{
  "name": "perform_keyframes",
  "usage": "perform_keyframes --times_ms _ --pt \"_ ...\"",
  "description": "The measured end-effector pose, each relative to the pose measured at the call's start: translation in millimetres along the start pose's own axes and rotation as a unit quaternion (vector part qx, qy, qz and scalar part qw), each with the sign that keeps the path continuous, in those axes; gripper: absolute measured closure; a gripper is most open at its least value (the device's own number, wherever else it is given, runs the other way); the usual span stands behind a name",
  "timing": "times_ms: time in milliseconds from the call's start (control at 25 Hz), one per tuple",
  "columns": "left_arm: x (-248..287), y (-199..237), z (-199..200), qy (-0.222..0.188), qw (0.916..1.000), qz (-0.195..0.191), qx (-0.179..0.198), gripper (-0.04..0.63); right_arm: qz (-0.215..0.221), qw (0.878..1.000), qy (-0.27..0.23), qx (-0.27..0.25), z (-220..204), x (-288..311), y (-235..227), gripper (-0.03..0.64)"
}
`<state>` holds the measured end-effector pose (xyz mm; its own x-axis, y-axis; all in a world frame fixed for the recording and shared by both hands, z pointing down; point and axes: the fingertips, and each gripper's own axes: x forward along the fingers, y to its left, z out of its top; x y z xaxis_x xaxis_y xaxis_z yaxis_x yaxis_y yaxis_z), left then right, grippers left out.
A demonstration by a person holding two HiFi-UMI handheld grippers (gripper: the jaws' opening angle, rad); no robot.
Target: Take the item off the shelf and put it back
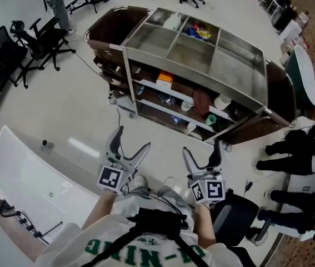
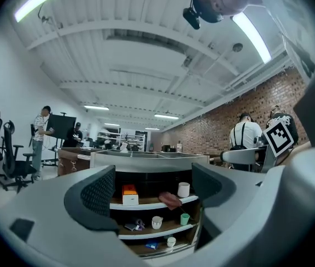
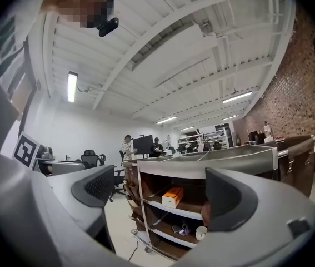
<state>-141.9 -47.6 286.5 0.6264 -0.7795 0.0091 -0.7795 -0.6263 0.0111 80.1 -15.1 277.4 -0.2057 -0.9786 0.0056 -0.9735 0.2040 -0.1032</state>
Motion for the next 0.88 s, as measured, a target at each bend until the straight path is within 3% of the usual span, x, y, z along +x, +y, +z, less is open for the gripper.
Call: perform_keyframes --times_ms 280,640,880 --pt "21.4 -12.3 -5.4 0.009 0.9999 -0.007 -0.002 0.186 -0.001 1.0 0.002 0.017 -5.5 5.7 -22.4 0.089" --pt "53.8 -33.6 -1.1 0.006 0.9999 0.014 0.002 0.186 0.024 1.0 -0.002 0.017 -1.5 7.7 -61.5 0.089" --pt "79.1 -48.9 -16.4 0.019 0.9996 0.021 -0.006 0.186 0.028 1.0 0.008 0.004 -21.5 13.0 -93.9 0.089"
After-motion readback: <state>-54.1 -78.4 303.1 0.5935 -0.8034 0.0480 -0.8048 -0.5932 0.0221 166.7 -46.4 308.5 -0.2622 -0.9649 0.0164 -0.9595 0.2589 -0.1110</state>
